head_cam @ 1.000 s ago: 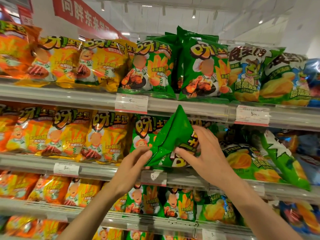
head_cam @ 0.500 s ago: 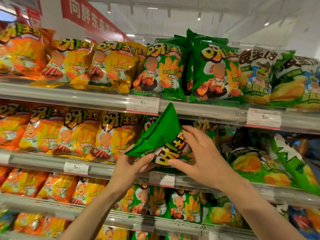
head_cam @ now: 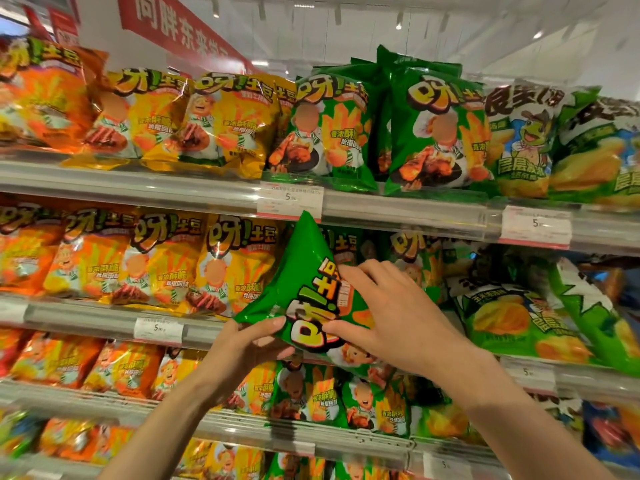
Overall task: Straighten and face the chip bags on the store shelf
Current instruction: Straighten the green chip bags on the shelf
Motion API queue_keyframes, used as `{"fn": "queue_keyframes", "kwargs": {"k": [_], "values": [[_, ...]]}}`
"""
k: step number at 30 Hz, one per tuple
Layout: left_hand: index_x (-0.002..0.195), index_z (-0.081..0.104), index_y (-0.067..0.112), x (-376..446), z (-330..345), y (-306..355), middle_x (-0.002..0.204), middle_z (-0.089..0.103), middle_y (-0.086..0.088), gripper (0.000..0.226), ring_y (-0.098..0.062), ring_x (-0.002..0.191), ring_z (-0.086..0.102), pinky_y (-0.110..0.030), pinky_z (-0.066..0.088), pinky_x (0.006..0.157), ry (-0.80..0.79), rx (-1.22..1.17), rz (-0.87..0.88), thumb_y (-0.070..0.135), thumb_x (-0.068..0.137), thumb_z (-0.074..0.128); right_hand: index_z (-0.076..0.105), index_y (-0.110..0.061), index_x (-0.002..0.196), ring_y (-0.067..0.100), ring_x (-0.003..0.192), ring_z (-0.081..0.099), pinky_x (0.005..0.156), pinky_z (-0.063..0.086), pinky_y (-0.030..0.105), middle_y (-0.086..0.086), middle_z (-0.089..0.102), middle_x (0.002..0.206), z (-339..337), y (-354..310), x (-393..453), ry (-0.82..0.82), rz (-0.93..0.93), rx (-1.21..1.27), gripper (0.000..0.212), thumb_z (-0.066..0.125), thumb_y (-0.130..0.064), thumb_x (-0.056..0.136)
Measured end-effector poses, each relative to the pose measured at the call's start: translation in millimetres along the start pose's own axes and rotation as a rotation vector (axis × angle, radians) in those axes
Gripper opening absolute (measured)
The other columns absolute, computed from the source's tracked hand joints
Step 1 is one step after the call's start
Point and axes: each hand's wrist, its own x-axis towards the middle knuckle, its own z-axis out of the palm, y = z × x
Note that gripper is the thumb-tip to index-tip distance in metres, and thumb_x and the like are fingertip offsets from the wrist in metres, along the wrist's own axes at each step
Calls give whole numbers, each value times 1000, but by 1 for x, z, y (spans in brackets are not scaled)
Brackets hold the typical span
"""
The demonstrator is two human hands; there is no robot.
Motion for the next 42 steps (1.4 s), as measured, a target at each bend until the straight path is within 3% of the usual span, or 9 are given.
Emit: {"fn": "queue_keyframes", "kwargs": {"k": [5, 7, 12, 17, 21, 24, 30, 35, 42], "values": [[105, 63, 3, -2, 23, -5, 94, 78, -7, 34, -38, 97, 72, -49, 55, 94, 86, 124, -8, 24, 82, 78, 28, -28, 150, 9, 125, 37, 102, 39, 27, -13, 40, 133, 11, 12, -23, -56, 131, 94, 85, 45, -78, 84], [116, 61, 9, -2, 36, -8, 106, 76, -5, 43, -29, 96, 74, -47, 56, 92, 83, 200, -10, 31, 83, 76, 34, -31, 145, 7, 126, 39, 103, 41, 30, -14, 43, 133, 16, 19, -33, -70, 222, 190, 80, 46, -79, 83], [138, 42, 41, 3, 84, -15, 126, 63, 19, 63, 10, 101, 65, -19, 55, 85, -12, 339, 41, 40, 84, 75, 41, -44, 123, 3, 116, 52, 96, 47, 32, -21, 54, 124, 23, 34, -51, 45, 500, 528, 52, 56, -73, 82], [112, 30, 50, 21, 126, -5, 98, 33, 46, 45, 42, 72, 39, 7, 38, 62, -39, 354, 58, 30, 93, 65, 27, -44, 140, 4, 116, 58, 96, 51, 36, -23, 59, 124, 15, 47, -63, 187, 627, 702, 72, 59, -70, 82], [123, 40, 51, 43, 128, -6, 112, 61, 33, 45, 24, 100, 55, -2, 46, 68, -46, 383, 105, 34, 92, 67, 11, -48, 150, -2, 121, 54, 104, 48, 38, -31, 55, 128, 19, 51, -74, 179, 657, 779, 84, 58, -68, 83], [124, 39, 54, 46, 127, -3, 113, 58, 31, 42, 26, 96, 53, -4, 46, 74, -30, 528, 180, 39, 94, 63, 16, -43, 151, 0, 118, 57, 101, 48, 36, -27, 59, 124, 21, 54, -69, 239, 688, 802, 80, 60, -62, 86], [131, 55, 27, 61, 83, -6, 118, 54, 2, 44, -18, 115, 47, -42, 46, 94, 353, 1090, 612, 47, 92, 53, 21, -31, 150, 15, 107, 62, 92, 51, 41, -12, 63, 117, 8, 73, -31, 264, 755, 752, 78, 57, -63, 89], [137, 50, 20, 80, 60, -16, 139, 41, -22, 60, -42, 136, 34, -57, 43, 101, 428, 1387, 525, 60, 92, 42, 32, -20, 137, 27, 106, 63, 92, 52, 48, 2, 63, 116, 34, 96, -8, 255, 821, 622, 75, 53, -70, 85], [143, 37, 21, 88, 50, -31, 158, 23, -18, 62, -38, 148, 21, -51, 39, 111, 360, 1498, 535, 62, 97, 35, 3, -18, 158, 40, 147, 23, 116, 31, 53, 21, 11, 162, 63, 69, -18, 408, 679, 99, 82, 38, -63, 98]]}}
